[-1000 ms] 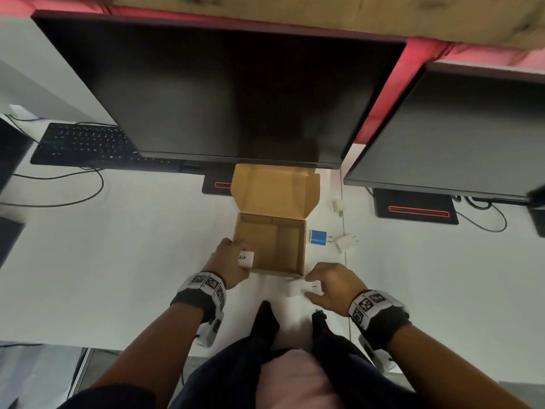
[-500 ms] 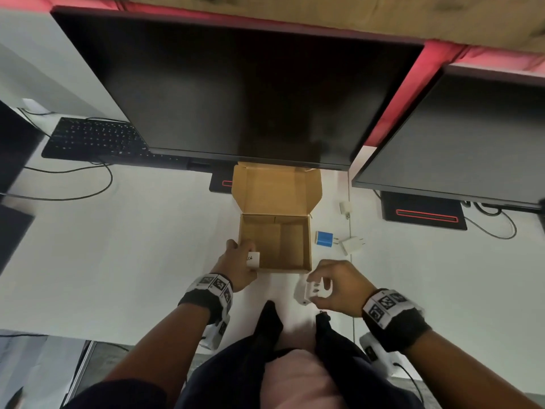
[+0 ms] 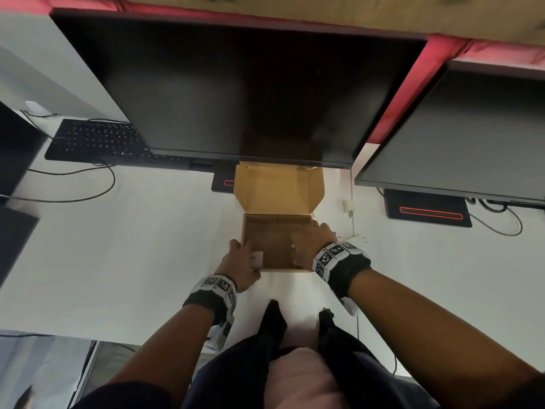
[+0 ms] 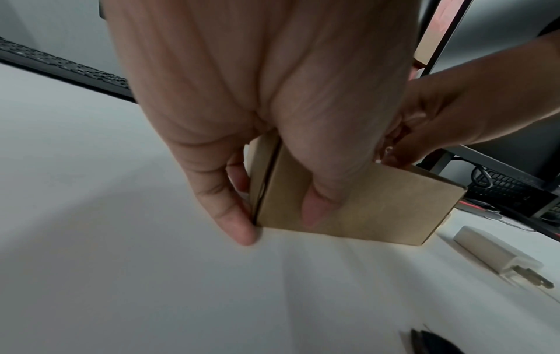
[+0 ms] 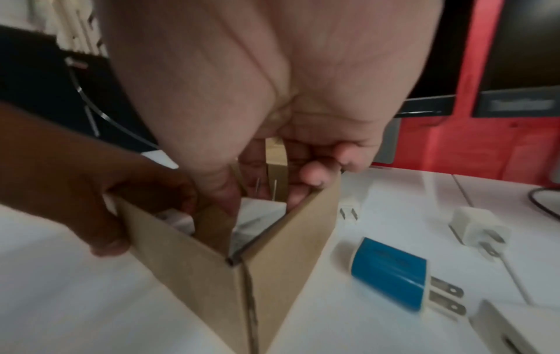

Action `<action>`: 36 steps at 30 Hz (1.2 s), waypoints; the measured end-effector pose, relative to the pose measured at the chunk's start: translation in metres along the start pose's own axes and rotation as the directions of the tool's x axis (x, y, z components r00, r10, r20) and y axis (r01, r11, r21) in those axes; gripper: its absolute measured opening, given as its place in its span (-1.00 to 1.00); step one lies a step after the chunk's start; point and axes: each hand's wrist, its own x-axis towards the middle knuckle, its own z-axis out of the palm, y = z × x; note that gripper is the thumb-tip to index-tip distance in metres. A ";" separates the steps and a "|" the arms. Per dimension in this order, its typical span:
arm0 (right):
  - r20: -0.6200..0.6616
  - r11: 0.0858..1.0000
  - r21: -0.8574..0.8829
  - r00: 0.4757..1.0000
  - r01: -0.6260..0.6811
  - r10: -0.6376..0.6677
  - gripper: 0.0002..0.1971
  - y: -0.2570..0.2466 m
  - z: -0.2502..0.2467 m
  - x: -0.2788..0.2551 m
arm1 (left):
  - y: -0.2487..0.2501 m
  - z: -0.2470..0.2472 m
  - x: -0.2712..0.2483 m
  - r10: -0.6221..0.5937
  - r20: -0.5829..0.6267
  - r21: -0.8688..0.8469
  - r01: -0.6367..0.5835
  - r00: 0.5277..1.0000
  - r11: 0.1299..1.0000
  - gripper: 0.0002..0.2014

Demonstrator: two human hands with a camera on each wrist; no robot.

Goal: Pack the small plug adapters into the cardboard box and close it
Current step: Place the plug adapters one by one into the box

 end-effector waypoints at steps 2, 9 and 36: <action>0.003 0.993 -0.118 1.000 -0.007 0.008 -0.84 -0.004 0.004 0.007 | 0.000 0.000 0.000 -0.011 -0.003 -0.002 0.011 1.000 1.000 -0.53; -0.017 0.969 -0.245 1.000 -0.019 0.015 -0.91 0.007 0.023 0.001 | -0.001 0.003 0.001 -0.006 -0.017 0.004 0.007 1.000 1.000 -0.53; -0.002 0.800 0.442 0.892 -0.404 0.452 -0.68 0.104 0.073 -0.030 | 0.000 0.009 0.000 -0.010 -0.047 -0.042 0.008 0.999 0.999 -0.54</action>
